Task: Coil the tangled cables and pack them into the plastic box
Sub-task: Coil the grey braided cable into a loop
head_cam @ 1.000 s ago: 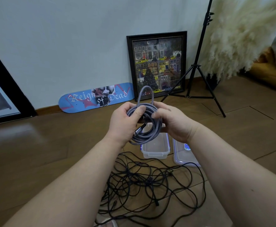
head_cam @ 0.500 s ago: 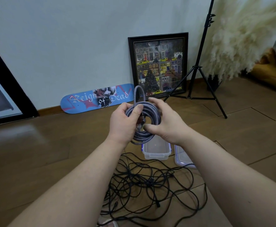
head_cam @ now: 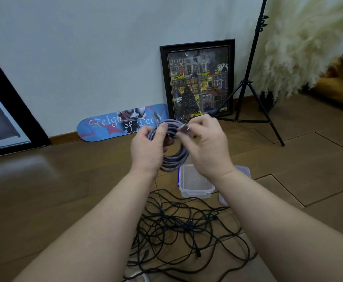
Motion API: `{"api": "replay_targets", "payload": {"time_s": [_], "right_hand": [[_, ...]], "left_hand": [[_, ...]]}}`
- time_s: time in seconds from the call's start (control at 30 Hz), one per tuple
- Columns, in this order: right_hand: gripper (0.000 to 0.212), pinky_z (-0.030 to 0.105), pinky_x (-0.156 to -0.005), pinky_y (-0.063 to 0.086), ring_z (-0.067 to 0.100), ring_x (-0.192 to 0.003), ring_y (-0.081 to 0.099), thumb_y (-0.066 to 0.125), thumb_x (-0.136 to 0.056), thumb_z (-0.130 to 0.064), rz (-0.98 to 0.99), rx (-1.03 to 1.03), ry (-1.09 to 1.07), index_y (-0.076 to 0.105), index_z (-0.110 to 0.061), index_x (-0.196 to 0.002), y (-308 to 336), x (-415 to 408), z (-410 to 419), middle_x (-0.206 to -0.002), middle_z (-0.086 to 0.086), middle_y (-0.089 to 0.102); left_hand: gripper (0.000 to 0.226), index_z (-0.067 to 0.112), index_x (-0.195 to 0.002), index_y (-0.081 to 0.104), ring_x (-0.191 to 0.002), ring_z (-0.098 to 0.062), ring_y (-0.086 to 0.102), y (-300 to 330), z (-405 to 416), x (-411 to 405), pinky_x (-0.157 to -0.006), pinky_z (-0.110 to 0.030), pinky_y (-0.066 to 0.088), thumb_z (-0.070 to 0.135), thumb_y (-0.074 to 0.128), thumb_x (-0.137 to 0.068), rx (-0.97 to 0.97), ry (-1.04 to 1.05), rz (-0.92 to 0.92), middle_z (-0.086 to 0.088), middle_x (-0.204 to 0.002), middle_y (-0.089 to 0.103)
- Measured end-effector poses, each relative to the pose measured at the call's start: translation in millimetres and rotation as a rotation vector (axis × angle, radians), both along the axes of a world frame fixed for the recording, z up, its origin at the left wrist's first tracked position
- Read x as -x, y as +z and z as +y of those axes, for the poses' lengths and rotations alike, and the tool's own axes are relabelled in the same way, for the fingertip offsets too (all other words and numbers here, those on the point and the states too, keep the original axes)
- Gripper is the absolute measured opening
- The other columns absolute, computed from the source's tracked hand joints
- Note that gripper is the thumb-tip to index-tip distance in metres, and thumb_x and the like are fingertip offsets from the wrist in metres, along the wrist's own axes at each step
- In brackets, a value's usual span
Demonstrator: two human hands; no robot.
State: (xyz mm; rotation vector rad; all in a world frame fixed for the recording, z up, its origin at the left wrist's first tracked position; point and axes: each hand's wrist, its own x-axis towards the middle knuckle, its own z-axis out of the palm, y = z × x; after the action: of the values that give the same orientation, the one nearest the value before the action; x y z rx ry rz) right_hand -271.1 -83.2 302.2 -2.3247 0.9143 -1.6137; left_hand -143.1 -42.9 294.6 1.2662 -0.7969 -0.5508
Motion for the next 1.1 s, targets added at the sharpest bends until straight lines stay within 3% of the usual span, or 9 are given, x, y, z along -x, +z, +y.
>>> {"api": "replay_targets", "payload": {"time_s": [0.13, 0.27, 0.37, 0.47, 0.6, 0.8, 0.93, 1.03, 1.1], "right_hand": [[0.011, 0.021, -0.053, 0.052, 0.008, -0.055, 0.062, 0.049, -0.101, -0.016, -0.538, -0.718, 0.243, 0.055, -0.015, -0.092, 26.8, 13.8, 4.1, -0.083, -0.003, 0.066], [0.013, 0.029, -0.054, 0.058, 0.016, -0.054, 0.065, 0.043, -0.104, -0.021, -0.891, -0.976, 0.373, 0.050, -0.016, -0.094, 32.3, 10.5, 9.4, -0.074, 0.001, 0.065], [0.014, 0.028, -0.055, 0.057, 0.013, -0.055, 0.059, 0.047, -0.102, -0.019, -0.974, -1.118, 0.426, 0.053, -0.012, -0.091, 29.7, 3.7, 8.9, -0.075, 0.006, 0.057], [0.017, 0.024, -0.058, 0.056, 0.010, -0.055, 0.054, 0.052, -0.100, -0.015, -0.880, -1.176, 0.450, 0.059, -0.008, -0.087, 23.6, 0.5, 6.7, -0.074, 0.005, 0.055], [0.030, 0.022, -0.051, 0.054, 0.012, -0.053, 0.056, 0.046, -0.102, -0.026, -0.705, -1.210, 0.387, 0.060, -0.006, -0.085, 22.8, 2.1, 7.0, -0.069, 0.005, 0.057], [0.034, 0.024, -0.051, 0.055, 0.014, -0.056, 0.068, 0.041, -0.104, -0.027, -1.037, -1.144, 0.310, 0.057, -0.006, -0.083, 32.5, 12.9, -1.1, -0.073, 0.012, 0.066], [0.036, 0.027, -0.051, 0.056, 0.017, -0.055, 0.069, 0.037, -0.105, -0.032, -1.028, -1.169, 0.306, 0.053, -0.008, -0.084, 30.6, 10.4, 1.8, -0.074, 0.012, 0.067], [0.032, 0.029, -0.051, 0.057, 0.018, -0.050, 0.066, 0.038, -0.105, -0.033, -1.078, -1.196, 0.366, 0.049, -0.011, -0.084, 31.4, 12.8, -1.6, -0.071, 0.012, 0.064], [0.022, 0.031, -0.057, 0.059, 0.016, -0.053, 0.064, 0.046, -0.103, -0.023, -1.097, -1.192, 0.433, 0.052, -0.010, -0.086, 31.1, 13.1, -4.1, -0.072, 0.010, 0.062]], "left_hand": [[0.013, 0.015, -0.090, 0.058, -0.060, -0.007, 0.063, 1.6, 2.2, -21.1, -0.056, -0.023, 0.046, 0.027, 0.061, -0.096, 0.032, 0.073, 0.056, 0.001, -0.070, 0.065], [0.016, 0.015, -0.088, 0.057, -0.056, -0.005, 0.054, 2.2, 0.4, -18.3, -0.054, -0.023, 0.043, 0.028, 0.061, -0.096, 0.050, 0.054, 0.126, 0.002, -0.068, 0.061], [0.017, 0.015, -0.086, 0.055, -0.055, -0.006, 0.050, 1.5, 0.1, -12.1, -0.055, -0.023, 0.042, 0.028, 0.062, -0.095, 0.064, 0.051, 0.141, 0.004, -0.065, 0.058], [0.016, 0.017, -0.086, 0.055, -0.055, -0.007, 0.048, 0.3, 0.7, -9.3, -0.056, -0.025, 0.041, 0.028, 0.062, -0.095, 0.054, 0.048, 0.105, 0.004, -0.062, 0.056], [0.017, 0.017, -0.084, 0.054, -0.054, -0.008, 0.048, 0.9, -0.5, -12.0, -0.056, -0.026, 0.040, 0.027, 0.063, -0.095, 0.060, 0.055, 0.095, 0.004, -0.062, 0.056], [0.017, 0.017, -0.085, 0.057, -0.053, -0.010, 0.046, -2.7, -1.8, -10.5, -0.055, -0.029, 0.038, 0.030, 0.062, -0.095, 0.029, -0.017, 0.070, 0.008, -0.056, 0.055], [0.018, 0.018, -0.113, 0.058, -0.049, -0.009, 0.045, -1.1, -3.5, -7.6, -0.050, -0.024, 0.037, 0.027, 0.059, -0.097, -0.004, -0.078, 0.132, 0.002, -0.067, 0.064], [0.010, 0.024, -0.105, 0.064, -0.049, -0.009, 0.044, -2.3, -0.4, -4.8, -0.051, -0.025, 0.036, 0.024, 0.056, -0.099, -0.034, -0.160, 0.096, -0.004, -0.078, 0.067], [0.009, 0.026, -0.101, 0.063, -0.050, -0.010, 0.045, -3.0, 1.4, -4.1, -0.053, -0.027, 0.037, 0.024, 0.055, -0.099, -0.044, -0.158, 0.080, -0.006, -0.081, 0.067]]}}
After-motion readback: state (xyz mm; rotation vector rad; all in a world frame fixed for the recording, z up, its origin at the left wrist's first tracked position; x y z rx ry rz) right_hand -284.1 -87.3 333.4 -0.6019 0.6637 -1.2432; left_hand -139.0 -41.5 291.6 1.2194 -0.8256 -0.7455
